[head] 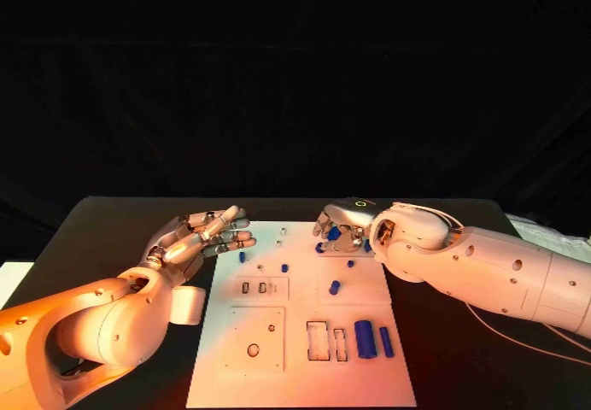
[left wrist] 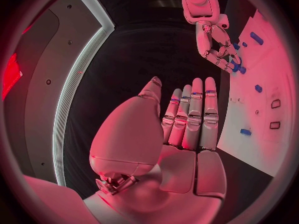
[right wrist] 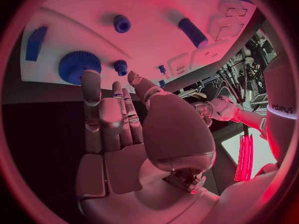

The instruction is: Assemble the parts on the task board

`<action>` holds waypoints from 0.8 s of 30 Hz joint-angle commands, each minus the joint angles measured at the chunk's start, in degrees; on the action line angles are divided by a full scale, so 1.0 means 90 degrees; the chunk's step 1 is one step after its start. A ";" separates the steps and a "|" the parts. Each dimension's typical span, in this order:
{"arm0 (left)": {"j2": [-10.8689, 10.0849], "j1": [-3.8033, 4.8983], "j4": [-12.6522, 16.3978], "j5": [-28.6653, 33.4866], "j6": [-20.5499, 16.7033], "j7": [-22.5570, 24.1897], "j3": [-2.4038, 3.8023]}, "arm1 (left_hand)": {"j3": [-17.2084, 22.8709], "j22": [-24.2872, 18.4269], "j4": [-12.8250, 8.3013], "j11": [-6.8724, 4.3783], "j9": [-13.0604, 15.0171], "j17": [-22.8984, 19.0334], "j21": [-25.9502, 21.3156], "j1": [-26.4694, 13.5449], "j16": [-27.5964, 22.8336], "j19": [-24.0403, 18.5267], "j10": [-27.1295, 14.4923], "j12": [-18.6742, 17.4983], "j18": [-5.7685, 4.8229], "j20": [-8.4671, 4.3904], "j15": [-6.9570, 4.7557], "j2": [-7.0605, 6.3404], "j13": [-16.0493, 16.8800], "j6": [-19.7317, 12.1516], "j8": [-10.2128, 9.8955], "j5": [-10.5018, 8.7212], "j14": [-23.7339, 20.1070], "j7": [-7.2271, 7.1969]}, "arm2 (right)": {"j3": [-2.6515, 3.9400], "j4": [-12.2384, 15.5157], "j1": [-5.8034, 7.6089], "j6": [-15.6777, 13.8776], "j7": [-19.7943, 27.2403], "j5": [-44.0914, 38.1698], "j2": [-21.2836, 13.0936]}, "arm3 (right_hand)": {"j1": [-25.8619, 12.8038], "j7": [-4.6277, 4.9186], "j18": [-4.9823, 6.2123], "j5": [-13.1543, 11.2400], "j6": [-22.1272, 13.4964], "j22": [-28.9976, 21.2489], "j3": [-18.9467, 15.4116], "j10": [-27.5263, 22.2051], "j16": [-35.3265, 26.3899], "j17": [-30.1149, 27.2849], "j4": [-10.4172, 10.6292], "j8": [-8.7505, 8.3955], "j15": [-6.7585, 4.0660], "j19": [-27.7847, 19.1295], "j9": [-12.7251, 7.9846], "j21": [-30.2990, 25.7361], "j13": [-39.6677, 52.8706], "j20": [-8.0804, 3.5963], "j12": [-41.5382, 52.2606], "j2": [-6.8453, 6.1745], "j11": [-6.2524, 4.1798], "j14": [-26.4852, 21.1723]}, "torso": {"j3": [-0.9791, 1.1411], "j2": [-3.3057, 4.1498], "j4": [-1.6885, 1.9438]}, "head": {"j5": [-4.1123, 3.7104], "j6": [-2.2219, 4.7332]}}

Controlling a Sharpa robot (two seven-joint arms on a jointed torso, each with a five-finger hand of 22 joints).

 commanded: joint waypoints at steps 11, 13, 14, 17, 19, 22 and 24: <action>-0.0003 0.0011 0.0054 0.0037 0.0158 -0.0048 0.0008 | -0.0003 -0.0010 -0.0047 -0.0006 -0.0006 0.0012 -0.0022 0.0003 -0.0007 0.0043 0.0050 -0.0013 0.0077 0.0014 0.0004 0.0038 0.0006 0.0043 0.0021 -0.0031 0.0037 0.0003 | 0.0006 -0.0117 0.0014 0.0520 -0.0227 -0.0344 0.0075 | 0.0083 -0.0024 -0.0164 -0.0039 0.0063 0.0808 0.0116 -0.0094 0.0628 0.0705 0.0182 0.0003 0.0014 0.0109 0.0017 0.0693 -0.0002 0.0035 -0.0030 -0.0080 0.0029 0.0306 | -0.0012 0.0140 0.0068 | -0.0054 0.0073; -0.0004 0.0011 0.0061 0.0037 0.0161 -0.0054 0.0009 | -0.0003 -0.0010 -0.0047 -0.0006 -0.0006 0.0012 -0.0022 0.0003 -0.0007 0.0043 0.0050 -0.0013 0.0077 0.0014 0.0004 0.0038 0.0006 0.0043 0.0021 -0.0031 0.0037 0.0003 | 0.0006 -0.0139 0.0014 0.0536 -0.0212 -0.0344 0.0099 | 0.0090 -0.0027 -0.0176 -0.0041 0.0087 0.0907 0.0147 -0.0077 0.0694 0.0781 0.0209 0.0008 0.0012 0.0132 0.0019 0.0774 -0.0001 0.0035 -0.0027 -0.0059 0.0025 0.0310 | -0.0008 0.0160 0.0076 | -0.0055 0.0074; -0.0005 0.0011 0.0065 0.0037 0.0162 -0.0058 0.0009 | -0.0003 -0.0010 -0.0047 -0.0006 -0.0006 0.0012 -0.0022 0.0003 -0.0007 0.0043 0.0050 -0.0013 0.0077 0.0014 0.0004 0.0038 0.0006 0.0043 0.0021 -0.0031 0.0037 0.0003 | 0.0006 -0.0146 0.0014 0.0543 -0.0206 -0.0344 0.0109 | 0.0093 -0.0027 -0.0181 -0.0042 0.0102 0.0949 0.0161 -0.0066 0.0722 0.0814 0.0222 0.0011 0.0011 0.0141 0.0021 0.0809 0.0000 0.0035 -0.0026 -0.0050 0.0023 0.0311 | -0.0009 0.0166 0.0081 | -0.0055 0.0071; -0.0007 0.0011 0.0072 0.0037 0.0163 -0.0067 0.0009 | -0.0005 -0.0011 -0.0050 -0.0006 -0.0007 0.0014 -0.0024 0.0004 -0.0009 0.0045 0.0050 -0.0015 0.0077 0.0014 0.0004 0.0037 0.0006 0.0043 0.0019 -0.0031 0.0037 0.0003 | 0.0006 -0.0170 0.0014 0.0572 -0.0188 -0.0339 0.0135 | 0.0091 -0.0032 -0.0193 -0.0050 0.0147 0.1051 0.0193 -0.0033 0.0790 0.0888 0.0262 0.0019 0.0005 0.0158 0.0026 0.0896 0.0001 0.0035 -0.0023 -0.0037 0.0015 0.0312 | -0.0008 0.0183 0.0089 | -0.0060 0.0079; -0.0009 0.0011 0.0075 0.0037 0.0163 -0.0074 0.0009 | -0.0005 -0.0011 -0.0050 -0.0006 -0.0007 0.0014 -0.0024 0.0004 -0.0009 0.0045 0.0050 -0.0015 0.0077 0.0014 0.0004 0.0037 0.0006 0.0043 0.0019 -0.0031 0.0037 0.0003 | 0.0006 -0.0186 0.0014 0.0595 -0.0178 -0.0334 0.0147 | 0.0087 -0.0036 -0.0201 -0.0051 0.0186 0.1122 0.0218 -0.0002 0.0839 0.0942 0.0296 0.0026 -0.0001 0.0171 0.0030 0.0956 0.0002 0.0034 -0.0020 -0.0019 0.0007 0.0312 | -0.0008 0.0191 0.0090 | -0.0061 0.0075; -0.0014 0.0012 0.0082 0.0037 0.0169 -0.0088 0.0010 | -0.0005 -0.0012 -0.0051 -0.0006 -0.0007 0.0014 -0.0024 0.0005 -0.0009 0.0045 0.0050 -0.0016 0.0077 0.0014 0.0004 0.0037 0.0005 0.0043 0.0019 -0.0031 0.0037 0.0004 | 0.0006 -0.0206 0.0014 0.0589 -0.0154 -0.0319 0.0161 | 0.0085 -0.0050 -0.0213 -0.0052 0.0266 0.1229 0.0259 0.0073 0.0893 0.0994 0.0350 0.0044 -0.0018 0.0190 0.0040 0.1047 0.0007 0.0030 -0.0009 0.0008 -0.0013 0.0307 | -0.0013 0.0207 0.0097 | -0.0072 0.0075; -0.0016 0.0012 0.0081 0.0037 0.0172 -0.0102 0.0010 | -0.0006 -0.0013 -0.0056 -0.0005 -0.0008 0.0016 -0.0027 0.0008 -0.0011 0.0046 0.0050 -0.0018 0.0077 0.0013 0.0004 0.0036 0.0005 0.0042 0.0017 -0.0031 0.0036 0.0005 | 0.0006 -0.0213 0.0014 0.0513 -0.0122 -0.0298 0.0166 | 0.0082 -0.0071 -0.0236 -0.0047 0.0350 0.1385 0.0293 0.0155 0.0952 0.1063 0.0401 0.0066 -0.0043 0.0244 0.0054 0.1160 0.0011 0.0028 0.0002 0.0044 -0.0038 0.0307 | -0.0012 0.0213 0.0099 | -0.0072 0.0063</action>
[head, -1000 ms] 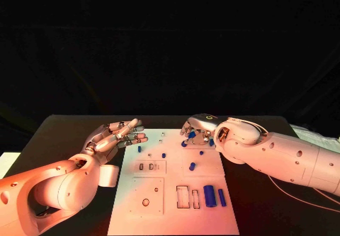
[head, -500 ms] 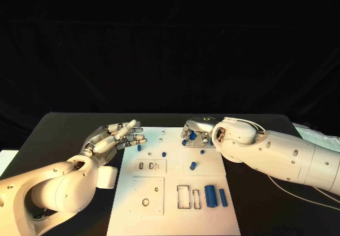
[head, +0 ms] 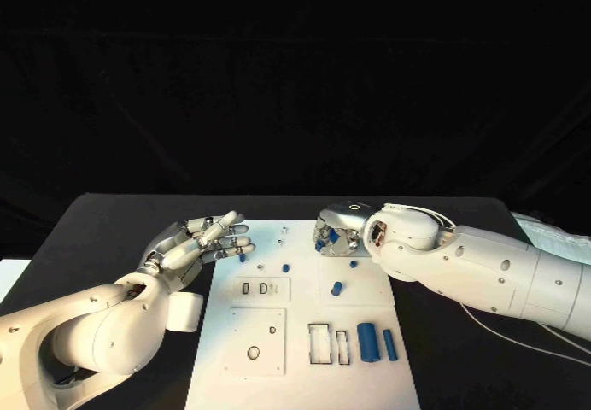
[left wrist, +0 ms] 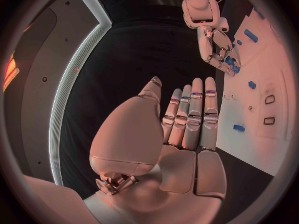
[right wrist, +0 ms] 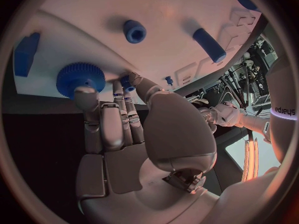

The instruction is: Assemble the parts on the task board

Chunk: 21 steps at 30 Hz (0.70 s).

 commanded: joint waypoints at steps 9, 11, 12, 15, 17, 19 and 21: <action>-0.0010 0.0011 0.0009 0.0017 0.0166 -0.0073 0.0008 | 0.0004 -0.0019 -0.0071 0.0004 -0.0012 0.0025 -0.0048 0.0023 -0.0032 0.0050 0.0038 -0.0043 0.0073 0.0014 0.0010 0.0038 0.0001 0.0029 0.0000 -0.0030 0.0024 0.0018 | 0.0036 0.0036 -0.0028 -0.0923 0.0177 0.0021 0.0010 | 0.0255 -0.0072 -0.0231 -0.0150 0.0471 0.0799 0.0360 0.0513 0.0248 0.0248 0.0100 0.0144 -0.0150 0.0328 0.0109 0.0594 0.0029 -0.0051 0.0024 0.0312 -0.0116 0.0303 | -0.0010 0.0052 0.0037 | -0.0003 0.0004; -0.0014 0.0011 0.0006 0.0018 0.0166 -0.0085 0.0009 | 0.0005 -0.0025 -0.0087 0.0009 -0.0014 0.0032 -0.0059 0.0034 -0.0041 0.0051 0.0033 -0.0054 0.0071 0.0015 0.0013 0.0045 -0.0002 0.0024 -0.0007 -0.0029 0.0018 0.0024 | 0.0070 0.0058 -0.0028 -0.1114 0.0158 0.0035 0.0019 | 0.0269 -0.0069 -0.0233 -0.0190 0.0486 0.0819 0.0399 0.0535 0.0259 0.0254 0.0098 0.0140 -0.0149 0.0319 0.0119 0.0617 0.0025 -0.0055 0.0009 0.0308 -0.0119 0.0299 | -0.0011 0.0063 0.0042 | -0.0003 0.0018; -0.0015 0.0012 0.0005 0.0018 0.0165 -0.0093 0.0009 | 0.0006 -0.0027 -0.0095 0.0010 -0.0014 0.0035 -0.0064 0.0040 -0.0045 0.0051 0.0031 -0.0059 0.0071 0.0015 0.0014 0.0049 -0.0002 0.0022 -0.0010 -0.0029 0.0016 0.0025 | 0.0084 0.0067 -0.0028 -0.1211 0.0131 0.0041 0.0029 | 0.0269 -0.0069 -0.0233 -0.0190 0.0486 0.0819 0.0399 0.0535 0.0259 0.0254 0.0098 0.0140 -0.0149 0.0319 0.0119 0.0617 0.0025 -0.0055 0.0009 0.0308 -0.0119 0.0299 | -0.0014 0.0062 0.0048 | -0.0001 0.0024; -0.0018 0.0012 0.0002 0.0019 0.0165 -0.0108 0.0009 | 0.0011 -0.0035 -0.0122 0.0015 -0.0015 0.0044 -0.0078 0.0061 -0.0058 0.0053 0.0026 -0.0073 0.0070 0.0017 0.0018 0.0059 -0.0005 0.0016 -0.0019 -0.0028 0.0009 0.0031 | 0.0104 0.0066 -0.0028 -0.1328 0.0065 0.0049 0.0064 | 0.0266 -0.0074 -0.0236 -0.0320 0.0516 0.0853 0.0448 0.0573 0.0278 0.0265 0.0112 0.0134 -0.0151 0.0300 0.0139 0.0654 0.0021 -0.0057 -0.0013 0.0292 -0.0124 0.0292 | -0.0015 0.0070 0.0054 | 0.0007 0.0049; -0.0020 0.0013 0.0001 0.0019 0.0167 -0.0117 0.0009 | 0.0011 -0.0036 -0.0125 0.0015 -0.0016 0.0045 -0.0080 0.0064 -0.0060 0.0053 0.0025 -0.0074 0.0070 0.0017 0.0018 0.0059 -0.0006 0.0015 -0.0020 -0.0028 0.0008 0.0032 | 0.0114 0.0041 -0.0027 -0.1376 0.0012 0.0052 0.0111 | 0.0259 -0.0075 -0.0238 -0.0378 0.0520 0.0872 0.0465 0.0577 0.0286 0.0269 0.0123 0.0125 -0.0151 0.0293 0.0146 0.0671 0.0018 -0.0057 -0.0023 0.0285 -0.0122 0.0289 | -0.0016 0.0074 0.0054 | 0.0012 0.0060; -0.0021 0.0014 0.0004 0.0019 0.0170 -0.0124 0.0009 | 0.0012 -0.0038 -0.0132 0.0017 -0.0016 0.0048 -0.0084 0.0069 -0.0064 0.0053 0.0023 -0.0079 0.0070 0.0018 0.0019 0.0062 -0.0007 0.0013 -0.0023 -0.0028 0.0005 0.0034 | 0.0119 0.0012 -0.0025 -0.1409 -0.0031 0.0053 0.0163 | 0.0256 -0.0074 -0.0238 -0.0393 0.0518 0.0875 0.0469 0.0574 0.0288 0.0270 0.0128 0.0121 -0.0149 0.0290 0.0148 0.0675 0.0017 -0.0056 -0.0027 0.0281 -0.0121 0.0288 | -0.0021 0.0078 0.0057 | 0.0018 0.0069; -0.0020 0.0015 0.0007 0.0019 0.0176 -0.0133 0.0009 | 0.0013 -0.0040 -0.0141 0.0019 -0.0016 0.0051 -0.0089 0.0074 -0.0068 0.0053 0.0021 -0.0084 0.0069 0.0019 0.0021 0.0064 -0.0008 0.0011 -0.0027 -0.0028 0.0003 0.0037 | 0.0123 -0.0032 -0.0019 -0.1464 -0.0095 0.0051 0.0235 | 0.0253 -0.0072 -0.0238 -0.0406 0.0514 0.0878 0.0474 0.0567 0.0290 0.0271 0.0131 0.0115 -0.0148 0.0287 0.0148 0.0679 0.0015 -0.0056 -0.0032 0.0277 -0.0118 0.0287 | -0.0024 0.0086 0.0064 | 0.0020 0.0082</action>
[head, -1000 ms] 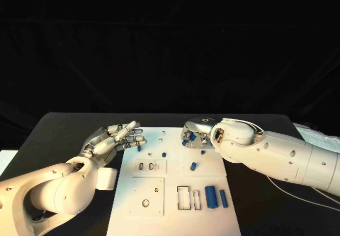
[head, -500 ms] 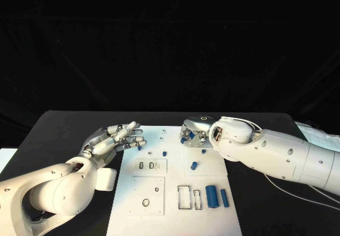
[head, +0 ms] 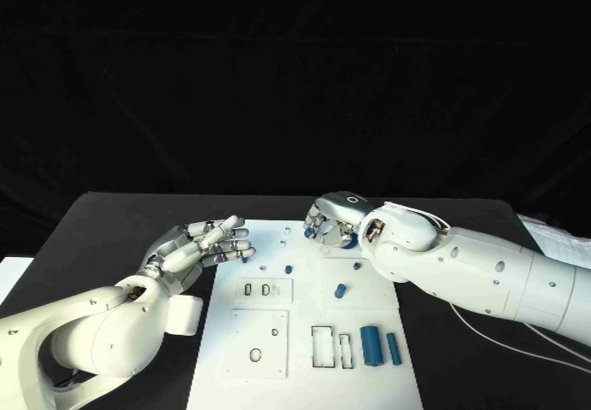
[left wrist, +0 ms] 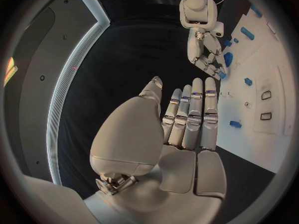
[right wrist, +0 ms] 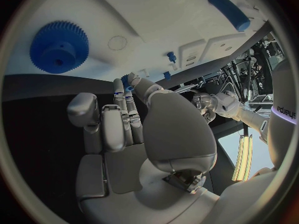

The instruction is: Assemble the parts on the task board

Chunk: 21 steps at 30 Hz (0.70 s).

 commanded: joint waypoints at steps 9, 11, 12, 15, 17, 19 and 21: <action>0.0016 0.0017 0.0020 0.0014 0.0176 -0.0053 0.0007 | 0.0012 -0.0018 -0.0061 0.0027 -0.0011 0.0015 -0.0040 0.0054 -0.0053 0.0030 0.0010 -0.0037 0.0067 -0.0001 0.0027 0.0033 -0.0011 -0.0001 -0.0039 -0.0030 -0.0007 0.0044 | 0.0009 -0.0378 0.0042 -0.0423 -0.0275 -0.0028 0.0500 | 0.0074 -0.0005 -0.0044 -0.0086 0.0040 0.0029 0.0058 -0.0074 0.0051 0.0008 0.0035 -0.0055 -0.0016 -0.0031 0.0122 0.0069 -0.0026 -0.0020 -0.0058 0.0087 0.0022 0.0282 | -0.0009 0.0034 0.0035 | 0.0029 0.0048; 0.0019 0.0018 0.0020 0.0014 0.0181 -0.0058 0.0007 | 0.0012 -0.0019 -0.0064 0.0027 -0.0012 0.0015 -0.0042 0.0055 -0.0055 0.0029 0.0009 -0.0039 0.0067 0.0000 0.0027 0.0033 -0.0011 -0.0002 -0.0041 -0.0030 -0.0009 0.0045 | 0.0008 -0.0452 0.0044 -0.0425 -0.0288 -0.0038 0.0588 | 0.0072 -0.0002 -0.0045 -0.0089 0.0033 0.0036 0.0065 -0.0087 0.0056 0.0015 0.0040 -0.0063 -0.0013 -0.0032 0.0122 0.0075 -0.0028 -0.0018 -0.0059 0.0084 0.0026 0.0282 | -0.0007 0.0038 0.0038 | 0.0046 0.0045; 0.0020 0.0019 0.0022 0.0014 0.0182 -0.0060 0.0007 | 0.0012 -0.0019 -0.0064 0.0027 -0.0012 0.0015 -0.0042 0.0055 -0.0055 0.0029 0.0009 -0.0039 0.0067 0.0000 0.0027 0.0033 -0.0011 -0.0002 -0.0041 -0.0030 -0.0009 0.0045 | 0.0007 -0.0488 0.0045 -0.0423 -0.0296 -0.0042 0.0628 | 0.0072 -0.0002 -0.0045 -0.0089 0.0033 0.0036 0.0065 -0.0087 0.0056 0.0015 0.0040 -0.0063 -0.0013 -0.0032 0.0122 0.0075 -0.0028 -0.0018 -0.0059 0.0084 0.0026 0.0282 | -0.0007 0.0041 0.0041 | 0.0047 0.0045; 0.0020 0.0022 0.0028 0.0014 0.0190 -0.0065 0.0007 | 0.0012 -0.0021 -0.0068 0.0029 -0.0012 0.0017 -0.0046 0.0056 -0.0059 0.0029 0.0006 -0.0043 0.0066 0.0001 0.0029 0.0034 -0.0012 -0.0005 -0.0043 -0.0030 -0.0012 0.0046 | 0.0004 -0.0617 0.0046 -0.0428 -0.0319 -0.0049 0.0753 | 0.0065 0.0004 -0.0044 -0.0094 0.0023 0.0035 0.0073 -0.0103 0.0060 0.0018 0.0048 -0.0074 -0.0008 -0.0040 0.0121 0.0077 -0.0029 -0.0014 -0.0058 0.0077 0.0032 0.0282 | -0.0012 0.0047 0.0049 | 0.0046 0.0059; 0.0020 0.0025 0.0032 0.0014 0.0193 -0.0066 0.0007 | 0.0012 -0.0021 -0.0069 0.0029 -0.0012 0.0017 -0.0047 0.0057 -0.0059 0.0029 0.0006 -0.0044 0.0066 0.0001 0.0029 0.0034 -0.0012 -0.0005 -0.0044 -0.0030 -0.0012 0.0046 | 0.0002 -0.0699 0.0047 -0.0431 -0.0326 -0.0052 0.0825 | 0.0060 0.0006 -0.0044 -0.0099 0.0017 0.0037 0.0077 -0.0113 0.0061 0.0017 0.0053 -0.0080 -0.0006 -0.0043 0.0121 0.0080 -0.0029 -0.0012 -0.0058 0.0073 0.0035 0.0281 | -0.0007 0.0051 0.0027 | 0.0067 0.0060; 0.0022 0.0027 0.0033 0.0014 0.0197 -0.0067 0.0008 | 0.0012 -0.0021 -0.0069 0.0029 -0.0012 0.0017 -0.0047 0.0057 -0.0059 0.0029 0.0006 -0.0044 0.0066 0.0001 0.0029 0.0034 -0.0012 -0.0005 -0.0044 -0.0030 -0.0012 0.0046 | 0.0001 -0.0765 0.0047 -0.0425 -0.0327 -0.0053 0.0885 | 0.0060 0.0007 -0.0044 -0.0099 0.0017 0.0038 0.0077 -0.0114 0.0061 0.0017 0.0053 -0.0080 -0.0006 -0.0043 0.0121 0.0080 -0.0029 -0.0012 -0.0058 0.0073 0.0035 0.0281 | -0.0007 0.0056 0.0028 | 0.0070 0.0060; 0.0025 0.0030 0.0036 0.0014 0.0202 -0.0069 0.0008 | 0.0011 -0.0023 -0.0074 0.0030 -0.0012 0.0019 -0.0051 0.0058 -0.0063 0.0028 0.0003 -0.0048 0.0066 0.0002 0.0031 0.0035 -0.0013 -0.0007 -0.0046 -0.0030 -0.0016 0.0047 | -0.0003 -0.0835 0.0047 -0.0404 -0.0326 -0.0062 0.0949 | 0.0059 0.0008 -0.0045 -0.0100 0.0014 0.0043 0.0080 -0.0119 0.0062 0.0016 0.0054 -0.0084 -0.0004 -0.0042 0.0121 0.0084 -0.0030 -0.0011 -0.0058 0.0071 0.0037 0.0280 | -0.0009 0.0057 0.0033 | 0.0070 0.0059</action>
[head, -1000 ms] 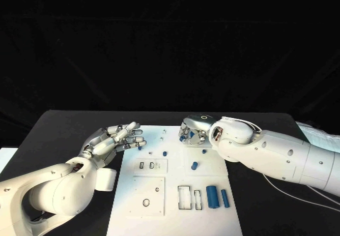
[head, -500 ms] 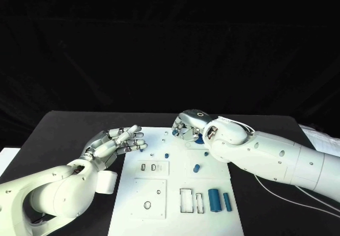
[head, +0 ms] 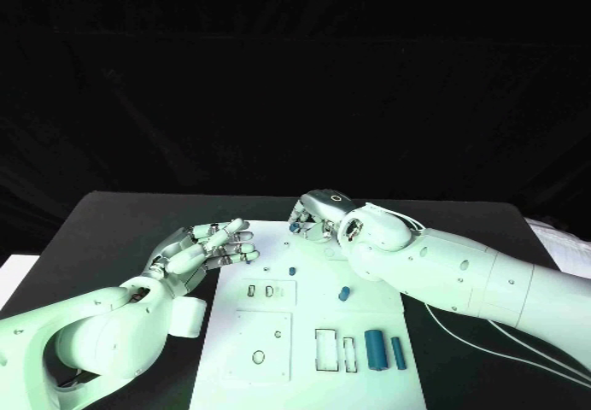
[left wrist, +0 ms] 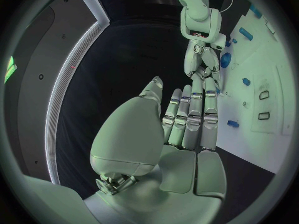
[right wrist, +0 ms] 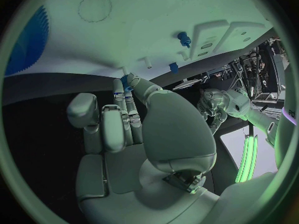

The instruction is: Assemble the parts on the task board

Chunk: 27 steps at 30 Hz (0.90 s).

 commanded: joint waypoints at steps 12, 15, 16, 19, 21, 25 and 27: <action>0.0017 0.0021 0.0034 0.0012 0.0183 -0.0005 0.0007 | 0.0011 -0.0008 -0.0040 0.0030 -0.0006 0.0011 -0.0025 0.0033 -0.0035 0.0028 0.0002 -0.0041 0.0067 0.0002 0.0031 0.0010 -0.0007 -0.0008 -0.0042 -0.0030 -0.0016 0.0048 | -0.0022 -0.0236 0.0004 0.0238 -0.0137 -0.0104 0.0206 | -0.0012 0.0023 -0.0042 -0.0038 0.0003 0.0001 0.0078 -0.0064 0.0040 0.0000 0.0063 0.0000 0.0005 -0.0060 0.0122 0.0035 0.0000 -0.0001 -0.0017 -0.0001 0.0012 0.0277 | -0.0004 0.0024 -0.0001 | 0.0014 -0.0035; 0.0019 0.0021 0.0033 0.0012 0.0186 -0.0009 0.0007 | 0.0011 -0.0008 -0.0040 0.0030 -0.0006 0.0011 -0.0025 0.0033 -0.0035 0.0028 0.0002 -0.0041 0.0067 0.0002 0.0031 0.0010 -0.0007 -0.0008 -0.0042 -0.0030 -0.0016 0.0048 | -0.0024 -0.0250 0.0004 0.0266 -0.0143 -0.0106 0.0219 | -0.0025 0.0027 -0.0040 -0.0046 -0.0005 -0.0005 0.0076 -0.0076 0.0035 -0.0015 0.0073 -0.0009 0.0009 -0.0070 0.0122 0.0035 0.0001 0.0003 -0.0016 -0.0015 0.0016 0.0273 | -0.0006 0.0024 0.0002 | 0.0012 -0.0035; 0.0020 0.0021 0.0032 0.0012 0.0187 -0.0011 0.0008 | 0.0011 -0.0008 -0.0040 0.0030 -0.0006 0.0011 -0.0025 0.0033 -0.0035 0.0028 0.0002 -0.0041 0.0067 0.0002 0.0031 0.0010 -0.0007 -0.0008 -0.0042 -0.0030 -0.0016 0.0048 | -0.0025 -0.0253 0.0004 0.0269 -0.0146 -0.0106 0.0223 | -0.0030 0.0028 -0.0039 -0.0047 -0.0008 -0.0013 0.0076 -0.0079 0.0033 -0.0020 0.0076 -0.0011 0.0011 -0.0076 0.0121 0.0031 0.0001 0.0004 -0.0016 -0.0020 0.0018 0.0272 | -0.0006 0.0024 0.0002 | 0.0012 -0.0035; 0.0022 0.0022 0.0030 0.0012 0.0191 -0.0015 0.0008 | 0.0011 -0.0008 -0.0040 0.0030 -0.0006 0.0011 -0.0025 0.0033 -0.0035 0.0028 0.0002 -0.0041 0.0067 0.0002 0.0031 0.0010 -0.0007 -0.0008 -0.0042 -0.0030 -0.0016 0.0048 | -0.0027 -0.0262 0.0005 0.0234 -0.0180 -0.0105 0.0227 | -0.0082 0.0058 -0.0030 -0.0065 -0.0085 -0.0060 0.0062 -0.0168 0.0019 -0.0051 0.0112 -0.0051 0.0034 -0.0124 0.0106 0.0010 -0.0006 0.0021 -0.0023 -0.0086 0.0044 0.0260 | -0.0007 0.0025 0.0008 | 0.0016 -0.0041; 0.0021 0.0023 0.0030 0.0012 0.0193 -0.0019 0.0008 | 0.0010 -0.0012 -0.0051 0.0033 -0.0007 0.0016 -0.0035 0.0036 -0.0044 0.0026 -0.0003 -0.0050 0.0066 0.0004 0.0034 0.0012 -0.0009 -0.0012 -0.0048 -0.0030 -0.0022 0.0050 | -0.0030 -0.0275 0.0008 0.0126 -0.0206 -0.0092 0.0226 | -0.0220 0.0176 0.0023 -0.0129 -0.0456 -0.0414 -0.0023 -0.0564 -0.0157 -0.0341 0.0196 -0.0077 0.0130 -0.0363 0.0016 -0.0192 -0.0017 0.0088 -0.0029 -0.0282 0.0158 0.0175 | -0.0008 0.0028 0.0010 | 0.0015 -0.0041; 0.0016 0.0024 0.0031 0.0012 0.0196 -0.0023 0.0008 | 0.0010 -0.0012 -0.0051 0.0033 -0.0007 0.0016 -0.0035 0.0036 -0.0044 0.0026 -0.0003 -0.0050 0.0066 0.0004 0.0034 0.0012 -0.0009 -0.0012 -0.0048 -0.0030 -0.0022 0.0050 | -0.0035 -0.0273 0.0012 -0.0159 -0.0211 -0.0061 0.0209 | -0.0251 0.0225 0.0233 -0.0154 -0.1779 -0.1510 -0.0641 -0.1608 -0.0750 -0.1240 0.0322 -0.0079 0.0292 -0.1067 -0.0084 -0.0890 -0.0012 0.0236 -0.0018 -0.0640 0.0354 -0.0052 | -0.0009 0.0030 0.0002 | 0.0015 -0.0025; 0.0015 0.0025 0.0029 0.0012 0.0199 -0.0024 0.0008 | 0.0010 -0.0013 -0.0052 0.0034 -0.0007 0.0016 -0.0035 0.0036 -0.0044 0.0026 -0.0003 -0.0050 0.0066 0.0004 0.0034 0.0012 -0.0009 -0.0012 -0.0048 -0.0030 -0.0022 0.0050 | -0.0036 -0.0232 0.0012 -0.0294 -0.0190 -0.0033 0.0176 | -0.0109 0.0255 0.0262 -0.0156 -0.1881 -0.1673 -0.0959 -0.1801 -0.0866 -0.1388 0.0420 -0.0062 0.0327 -0.1150 -0.0066 -0.1019 -0.0002 0.0265 0.0015 -0.0617 0.0393 -0.0068 | -0.0004 0.0030 0.0003 | 0.0014 -0.0021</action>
